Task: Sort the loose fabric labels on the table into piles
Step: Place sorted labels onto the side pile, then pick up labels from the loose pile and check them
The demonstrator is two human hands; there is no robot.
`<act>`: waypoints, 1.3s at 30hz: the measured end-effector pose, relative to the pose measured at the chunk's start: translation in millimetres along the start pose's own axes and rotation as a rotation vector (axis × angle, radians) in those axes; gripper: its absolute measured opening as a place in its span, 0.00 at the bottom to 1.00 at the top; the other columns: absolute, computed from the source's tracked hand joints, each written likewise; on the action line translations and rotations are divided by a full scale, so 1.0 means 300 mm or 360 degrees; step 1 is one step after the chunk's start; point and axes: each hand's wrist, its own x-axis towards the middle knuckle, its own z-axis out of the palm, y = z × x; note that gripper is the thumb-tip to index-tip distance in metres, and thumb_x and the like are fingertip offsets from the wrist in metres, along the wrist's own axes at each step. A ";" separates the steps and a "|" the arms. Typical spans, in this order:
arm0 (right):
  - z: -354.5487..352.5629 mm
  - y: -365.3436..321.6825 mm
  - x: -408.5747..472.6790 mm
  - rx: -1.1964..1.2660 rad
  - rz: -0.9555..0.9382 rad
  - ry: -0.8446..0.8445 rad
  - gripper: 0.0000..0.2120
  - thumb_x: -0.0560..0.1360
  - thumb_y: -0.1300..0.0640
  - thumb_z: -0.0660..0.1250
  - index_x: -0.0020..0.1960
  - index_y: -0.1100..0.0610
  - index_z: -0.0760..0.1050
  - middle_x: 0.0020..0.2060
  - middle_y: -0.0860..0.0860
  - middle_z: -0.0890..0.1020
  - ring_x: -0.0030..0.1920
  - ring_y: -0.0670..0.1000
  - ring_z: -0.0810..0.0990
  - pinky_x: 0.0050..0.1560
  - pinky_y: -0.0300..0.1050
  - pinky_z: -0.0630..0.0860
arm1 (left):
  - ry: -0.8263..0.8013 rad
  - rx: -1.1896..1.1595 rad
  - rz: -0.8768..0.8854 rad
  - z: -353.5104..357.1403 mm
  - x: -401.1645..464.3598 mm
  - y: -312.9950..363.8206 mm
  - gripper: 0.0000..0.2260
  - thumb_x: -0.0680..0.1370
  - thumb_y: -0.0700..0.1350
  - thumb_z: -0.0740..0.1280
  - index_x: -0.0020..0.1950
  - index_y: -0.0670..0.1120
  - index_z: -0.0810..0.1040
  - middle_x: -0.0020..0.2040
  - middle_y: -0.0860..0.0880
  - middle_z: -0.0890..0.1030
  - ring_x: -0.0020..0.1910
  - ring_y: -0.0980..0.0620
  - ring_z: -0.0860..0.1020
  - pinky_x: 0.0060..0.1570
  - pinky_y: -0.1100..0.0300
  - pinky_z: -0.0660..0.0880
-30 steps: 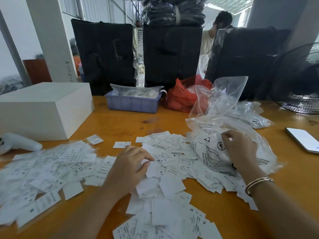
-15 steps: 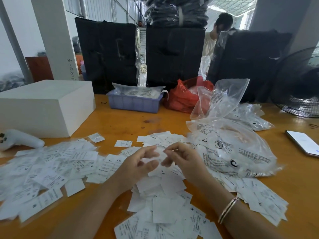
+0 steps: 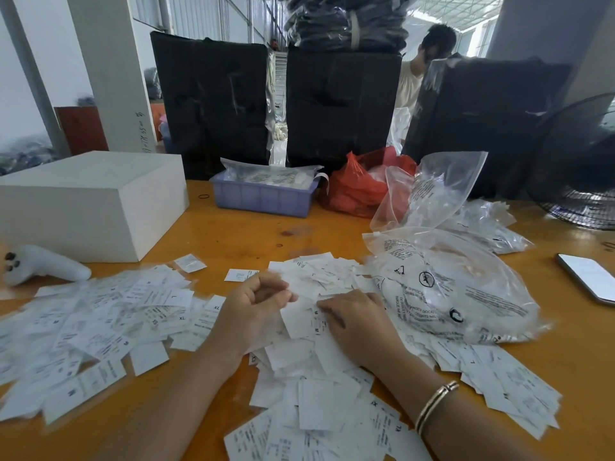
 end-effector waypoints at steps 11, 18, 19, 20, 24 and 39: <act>0.009 0.000 -0.004 0.0098 0.0027 -0.0103 0.21 0.76 0.52 0.60 0.69 0.48 0.69 0.64 0.45 0.75 0.65 0.48 0.69 0.63 0.41 0.58 | 0.0074 -0.0001 -0.0019 -0.006 0.000 0.004 0.05 0.75 0.47 0.69 0.46 0.47 0.83 0.42 0.54 0.85 0.39 0.64 0.79 0.43 0.65 0.71; 0.012 0.018 0.012 0.0222 0.0058 -0.0150 0.20 0.76 0.49 0.62 0.68 0.47 0.70 0.59 0.43 0.72 0.63 0.47 0.65 0.55 0.37 0.52 | 0.0173 0.0134 0.0087 -0.004 0.004 0.003 0.08 0.74 0.48 0.71 0.41 0.43 0.77 0.41 0.57 0.85 0.38 0.67 0.78 0.37 0.70 0.71; 0.014 0.019 0.012 0.0211 0.0063 -0.0163 0.20 0.76 0.48 0.61 0.68 0.47 0.70 0.58 0.43 0.71 0.62 0.46 0.64 0.54 0.37 0.51 | 0.0197 0.0175 0.0146 -0.002 0.002 0.003 0.08 0.74 0.47 0.71 0.42 0.44 0.77 0.38 0.58 0.84 0.35 0.67 0.77 0.33 0.72 0.71; 0.015 0.019 0.011 0.0203 0.0061 -0.0175 0.20 0.76 0.46 0.61 0.68 0.47 0.70 0.58 0.43 0.70 0.62 0.46 0.64 0.53 0.36 0.50 | 0.0213 0.0225 0.0212 -0.001 0.000 0.003 0.06 0.74 0.46 0.71 0.43 0.44 0.77 0.37 0.59 0.84 0.33 0.67 0.77 0.31 0.74 0.71; 0.007 0.012 0.007 0.0316 0.0085 -0.0174 0.12 0.75 0.46 0.63 0.58 0.45 0.72 0.54 0.40 0.70 0.60 0.43 0.65 0.55 0.38 0.52 | 0.0242 0.0488 0.0434 -0.004 -0.001 -0.002 0.03 0.75 0.47 0.70 0.42 0.53 0.78 0.36 0.57 0.83 0.36 0.61 0.78 0.32 0.72 0.73; -0.056 0.008 0.002 0.1288 0.0403 0.0047 0.13 0.75 0.60 0.69 0.44 0.40 0.76 0.42 0.43 0.81 0.33 0.34 0.76 0.33 0.28 0.71 | 0.0247 0.0738 0.0641 -0.001 0.002 -0.020 0.09 0.73 0.45 0.72 0.39 0.59 0.79 0.34 0.62 0.80 0.38 0.66 0.76 0.35 0.77 0.69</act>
